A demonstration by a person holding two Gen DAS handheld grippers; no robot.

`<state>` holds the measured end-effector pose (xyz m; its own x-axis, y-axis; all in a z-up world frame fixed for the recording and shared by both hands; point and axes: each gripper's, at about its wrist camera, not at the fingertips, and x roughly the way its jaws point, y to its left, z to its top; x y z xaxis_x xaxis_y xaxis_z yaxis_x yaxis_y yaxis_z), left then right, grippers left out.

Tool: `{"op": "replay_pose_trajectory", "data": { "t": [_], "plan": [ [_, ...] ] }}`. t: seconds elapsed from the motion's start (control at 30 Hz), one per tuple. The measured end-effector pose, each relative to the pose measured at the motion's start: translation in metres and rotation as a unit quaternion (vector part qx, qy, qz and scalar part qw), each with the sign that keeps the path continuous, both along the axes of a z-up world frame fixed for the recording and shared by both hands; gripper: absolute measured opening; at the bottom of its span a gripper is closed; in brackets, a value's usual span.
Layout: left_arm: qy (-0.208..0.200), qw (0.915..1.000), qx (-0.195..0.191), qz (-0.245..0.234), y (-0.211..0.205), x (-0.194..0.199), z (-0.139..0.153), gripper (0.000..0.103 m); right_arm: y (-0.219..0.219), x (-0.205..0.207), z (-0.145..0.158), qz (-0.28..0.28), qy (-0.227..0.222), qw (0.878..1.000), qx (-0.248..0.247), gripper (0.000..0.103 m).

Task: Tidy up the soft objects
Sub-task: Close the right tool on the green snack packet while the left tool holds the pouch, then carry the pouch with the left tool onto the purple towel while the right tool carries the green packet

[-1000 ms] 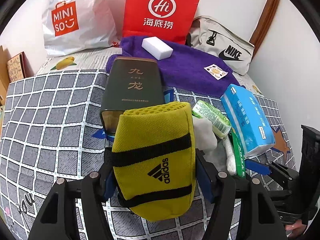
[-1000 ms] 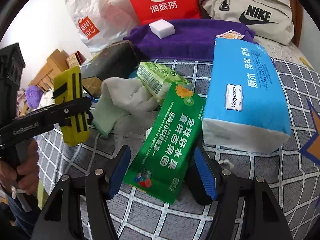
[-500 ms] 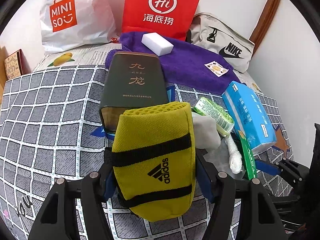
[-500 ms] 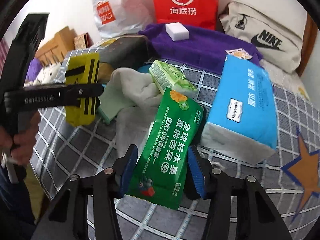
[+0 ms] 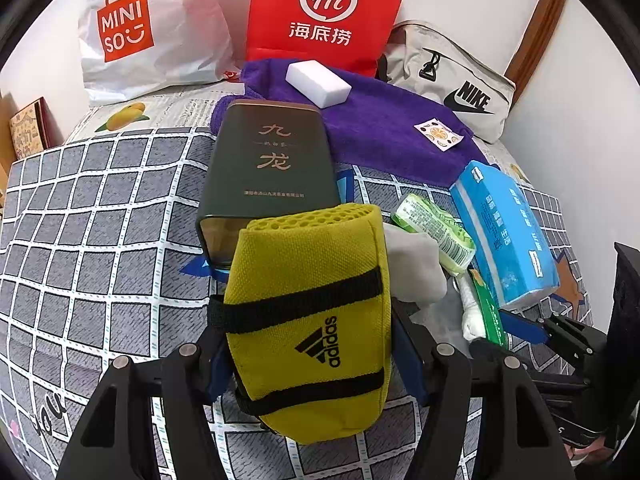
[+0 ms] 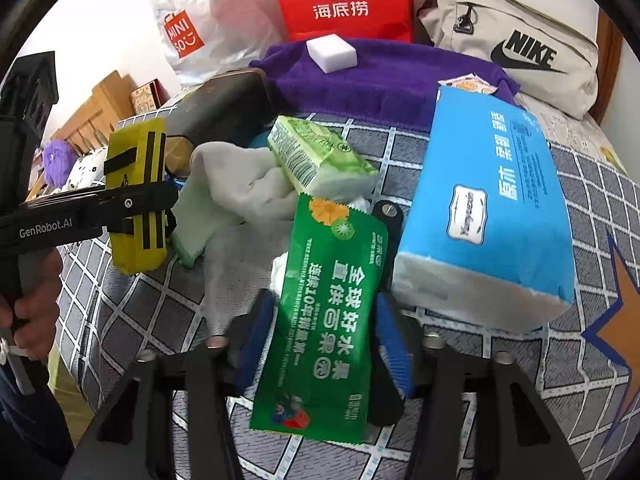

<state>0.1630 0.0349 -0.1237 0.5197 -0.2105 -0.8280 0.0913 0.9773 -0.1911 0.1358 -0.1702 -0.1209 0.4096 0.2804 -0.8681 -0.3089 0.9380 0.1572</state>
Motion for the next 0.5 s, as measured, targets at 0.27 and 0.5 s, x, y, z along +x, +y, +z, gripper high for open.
{"op": "replay_pose_trajectory", "data": {
  "t": [0.27,0.5],
  "plan": [
    [-0.003,1.0000,0.000,-0.002,-0.003,-0.003,0.004,0.065,-0.001,-0.016,0.022,0.029,-0.016,0.999,0.012,0.037],
    [-0.021,0.9998,-0.003,0.000,-0.001,-0.012,0.025,0.065,-0.004,-0.025,0.049,0.033,-0.039,0.998,0.022,0.037]
  ]
}}
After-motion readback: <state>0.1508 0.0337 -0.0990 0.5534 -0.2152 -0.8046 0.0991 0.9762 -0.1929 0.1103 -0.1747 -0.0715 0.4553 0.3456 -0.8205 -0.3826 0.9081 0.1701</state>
